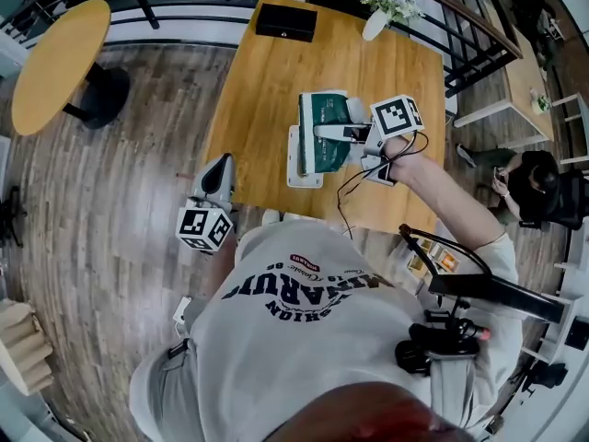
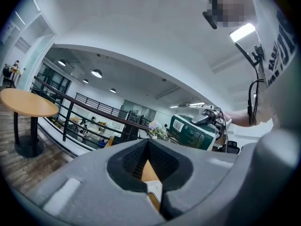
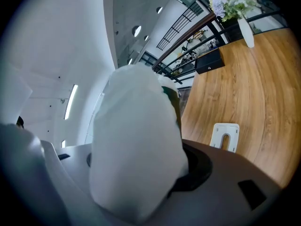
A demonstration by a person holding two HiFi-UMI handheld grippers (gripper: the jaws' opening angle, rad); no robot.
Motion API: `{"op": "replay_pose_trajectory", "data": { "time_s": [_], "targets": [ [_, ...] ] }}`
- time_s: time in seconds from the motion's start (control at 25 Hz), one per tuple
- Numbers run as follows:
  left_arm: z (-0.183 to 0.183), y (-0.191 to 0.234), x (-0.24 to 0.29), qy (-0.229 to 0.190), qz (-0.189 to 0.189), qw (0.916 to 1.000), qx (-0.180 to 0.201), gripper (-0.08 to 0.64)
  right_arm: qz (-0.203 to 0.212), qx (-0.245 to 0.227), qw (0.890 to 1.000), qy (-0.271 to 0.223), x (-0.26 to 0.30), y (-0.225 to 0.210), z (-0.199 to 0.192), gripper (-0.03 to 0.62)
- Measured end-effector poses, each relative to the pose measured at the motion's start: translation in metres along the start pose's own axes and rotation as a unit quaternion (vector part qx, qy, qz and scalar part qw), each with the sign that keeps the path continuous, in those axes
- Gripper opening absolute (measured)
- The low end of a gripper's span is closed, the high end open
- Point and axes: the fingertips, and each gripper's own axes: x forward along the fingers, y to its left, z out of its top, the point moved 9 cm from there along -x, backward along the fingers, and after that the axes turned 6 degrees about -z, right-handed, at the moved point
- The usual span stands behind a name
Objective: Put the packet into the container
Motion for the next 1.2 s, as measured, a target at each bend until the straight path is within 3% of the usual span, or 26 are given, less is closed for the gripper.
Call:
{"op": "replay_pose_trajectory", "data": {
  "time_s": [0.28, 0.6, 0.96, 1.2],
  "targets": [
    [-0.005, 0.000, 0.005, 0.002, 0.001, 1.0000, -0.004, -0.003, -0.025, 0.024, 0.999, 0.007, 0.015, -0.027, -0.004, 0.284],
    [-0.012, 0.006, -0.012, -0.003, 0.010, 0.9999, -0.012, -0.004, -0.115, 0.084, 0.989, 0.037, 0.085, -0.110, -0.038, 0.284],
    [-0.021, 0.013, -0.039, -0.004, 0.039, 0.9989, -0.027, -0.003, -0.270, 0.123, 0.951, 0.081, 0.155, -0.212, -0.066, 0.284],
    [-0.026, 0.017, -0.052, -0.006, 0.066, 0.9972, -0.035, -0.003, -0.374, 0.108, 0.913, 0.122, 0.193, -0.247, -0.077, 0.284]
  ]
}}
